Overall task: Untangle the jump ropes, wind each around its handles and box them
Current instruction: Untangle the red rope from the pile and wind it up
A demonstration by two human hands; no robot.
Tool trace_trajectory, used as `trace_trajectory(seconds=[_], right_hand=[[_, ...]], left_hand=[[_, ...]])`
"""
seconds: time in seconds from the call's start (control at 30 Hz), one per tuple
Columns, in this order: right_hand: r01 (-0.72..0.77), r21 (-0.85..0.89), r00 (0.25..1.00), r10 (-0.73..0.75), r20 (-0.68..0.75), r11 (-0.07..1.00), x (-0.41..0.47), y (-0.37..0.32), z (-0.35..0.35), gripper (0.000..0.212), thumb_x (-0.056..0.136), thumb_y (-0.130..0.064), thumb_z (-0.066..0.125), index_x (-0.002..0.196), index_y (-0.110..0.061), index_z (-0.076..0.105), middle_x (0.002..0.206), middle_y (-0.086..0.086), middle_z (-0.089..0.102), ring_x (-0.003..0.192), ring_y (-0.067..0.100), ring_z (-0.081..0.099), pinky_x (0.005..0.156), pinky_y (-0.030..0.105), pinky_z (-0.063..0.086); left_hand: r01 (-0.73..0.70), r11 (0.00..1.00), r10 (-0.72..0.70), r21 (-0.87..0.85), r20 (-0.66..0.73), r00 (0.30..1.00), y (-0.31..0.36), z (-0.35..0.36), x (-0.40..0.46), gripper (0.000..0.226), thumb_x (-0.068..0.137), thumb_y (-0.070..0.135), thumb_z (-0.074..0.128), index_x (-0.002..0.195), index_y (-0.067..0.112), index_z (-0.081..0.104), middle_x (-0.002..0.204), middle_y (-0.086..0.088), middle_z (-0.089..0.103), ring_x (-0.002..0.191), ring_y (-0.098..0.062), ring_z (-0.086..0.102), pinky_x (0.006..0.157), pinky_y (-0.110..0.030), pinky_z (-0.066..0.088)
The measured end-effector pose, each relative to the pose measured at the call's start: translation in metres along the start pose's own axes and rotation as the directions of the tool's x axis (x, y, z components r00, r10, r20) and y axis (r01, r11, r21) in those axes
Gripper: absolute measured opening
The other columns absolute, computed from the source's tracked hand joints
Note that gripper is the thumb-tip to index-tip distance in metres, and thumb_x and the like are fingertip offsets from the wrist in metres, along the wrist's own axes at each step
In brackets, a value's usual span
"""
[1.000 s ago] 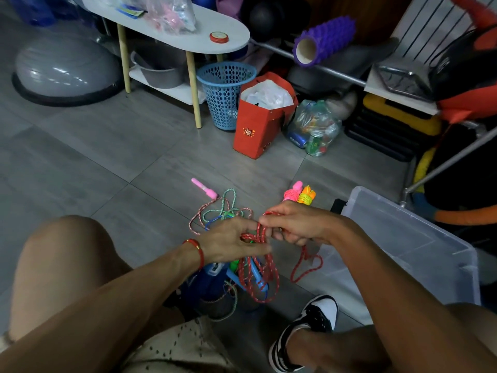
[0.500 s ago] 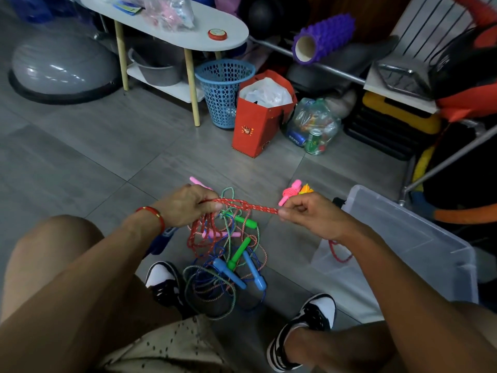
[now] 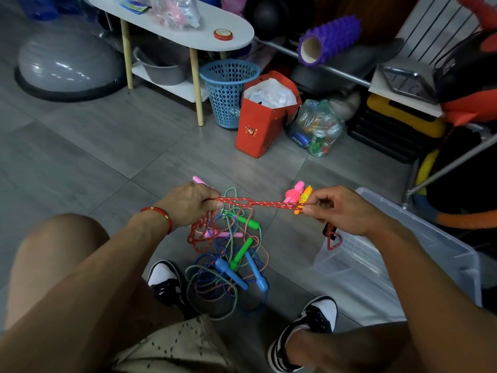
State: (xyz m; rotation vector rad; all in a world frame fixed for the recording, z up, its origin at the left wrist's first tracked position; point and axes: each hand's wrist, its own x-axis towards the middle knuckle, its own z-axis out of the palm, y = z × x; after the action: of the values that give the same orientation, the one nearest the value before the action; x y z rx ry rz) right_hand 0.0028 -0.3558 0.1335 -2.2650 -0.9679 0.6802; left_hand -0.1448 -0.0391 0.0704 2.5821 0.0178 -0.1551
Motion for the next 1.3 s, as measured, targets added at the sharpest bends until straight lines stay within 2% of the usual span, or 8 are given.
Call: trace_trajectory(seconds=[0.33,0.5,0.6,0.73,0.93,1.03,1.2,1.3], right_hand=[[-0.010,-0.013,0.991,0.008,-0.135,1.000,-0.004,0.007,0.018,0.013,0.090,-0.028,0.074,0.096,-0.039,0.078,0.077,-0.019,0.070,0.068,-0.001,0.060,0.069,0.024,0.047],[0.002,0.167,0.994,0.016,-0.108,0.986,0.000,-0.007,0.049,0.033,0.092,-0.013,0.070,0.104,-0.043,0.070,0.089,-0.006,0.068,0.079,0.017,0.068,0.077,0.045,0.060],[-0.032,0.205,0.999,0.036,-0.017,0.978,0.002,-0.023,0.059,0.008,0.097,-0.035,0.063,0.101,-0.032,0.069,0.076,-0.011,0.067,0.071,0.008,0.063,0.071,0.034,0.052],[0.033,0.154,0.994,-0.016,-0.111,0.987,0.010,-0.039,0.074,0.032,0.102,-0.040,0.053,0.089,-0.017,0.070,0.056,-0.024,0.055,0.054,-0.003,0.051,0.059,0.023,0.035],[0.097,0.147,0.987,-0.076,-0.144,0.984,0.005,-0.039,0.075,0.032,0.099,-0.037,0.058,0.125,-0.024,0.070,0.115,-0.018,0.071,0.106,-0.015,0.060,0.087,0.003,0.041],[0.103,0.128,0.987,-0.085,-0.135,0.986,0.001,-0.038,0.071,0.032,0.099,-0.032,0.060,0.127,-0.022,0.069,0.125,-0.013,0.068,0.108,-0.020,0.056,0.089,-0.001,0.038],[0.105,0.058,0.992,-0.100,-0.074,0.993,-0.002,-0.037,0.065,0.024,0.099,-0.033,0.061,0.118,-0.025,0.074,0.109,-0.015,0.074,0.099,-0.002,0.066,0.088,0.026,0.053],[0.059,0.094,0.993,-0.049,-0.110,0.994,-0.005,-0.043,0.069,0.014,0.099,-0.029,0.061,0.102,-0.025,0.075,0.078,-0.007,0.073,0.070,0.004,0.066,0.075,0.037,0.058]], left_hand=[[-0.014,0.952,0.037,-0.307,0.068,0.997,0.026,0.001,-0.010,0.039,0.099,0.043,0.047,0.078,0.013,0.062,0.053,0.017,0.046,0.051,-0.002,0.044,0.055,-0.012,0.038],[-0.063,0.923,0.077,-0.380,0.020,0.997,0.045,0.004,-0.013,0.033,0.103,0.035,0.048,0.076,0.021,0.061,0.051,0.020,0.047,0.048,-0.001,0.045,0.054,-0.010,0.036],[-0.096,0.905,0.113,-0.415,0.017,0.993,0.052,0.005,-0.016,0.030,0.101,0.036,0.050,0.072,0.029,0.056,0.053,0.019,0.047,0.049,-0.002,0.044,0.054,-0.011,0.036],[-0.143,0.903,0.160,-0.404,0.007,0.987,0.057,0.008,-0.016,0.035,0.101,0.038,0.052,0.069,0.024,0.056,0.054,0.016,0.045,0.050,-0.004,0.043,0.054,-0.015,0.036],[-0.082,0.898,0.097,-0.431,0.012,0.995,0.059,0.014,-0.017,0.048,0.099,0.053,0.040,0.076,0.020,0.067,0.051,0.009,0.037,0.047,-0.005,0.037,0.053,-0.024,0.039],[-0.036,0.886,0.054,-0.462,0.024,0.998,0.063,0.016,-0.016,0.054,0.100,0.052,0.037,0.078,0.012,0.065,0.048,0.011,0.046,0.047,-0.003,0.040,0.053,-0.019,0.039],[-0.025,0.809,0.014,-0.587,-0.023,1.000,0.060,0.017,-0.014,0.054,0.100,0.056,0.039,0.075,0.017,0.065,0.066,-0.015,0.064,0.056,-0.034,0.057,0.058,-0.036,0.055],[-0.042,0.835,0.031,-0.549,-0.030,0.999,0.058,0.021,-0.010,0.059,0.100,0.058,0.042,0.079,0.007,0.060,0.068,-0.025,0.057,0.054,-0.030,0.051,0.059,-0.045,0.052]])
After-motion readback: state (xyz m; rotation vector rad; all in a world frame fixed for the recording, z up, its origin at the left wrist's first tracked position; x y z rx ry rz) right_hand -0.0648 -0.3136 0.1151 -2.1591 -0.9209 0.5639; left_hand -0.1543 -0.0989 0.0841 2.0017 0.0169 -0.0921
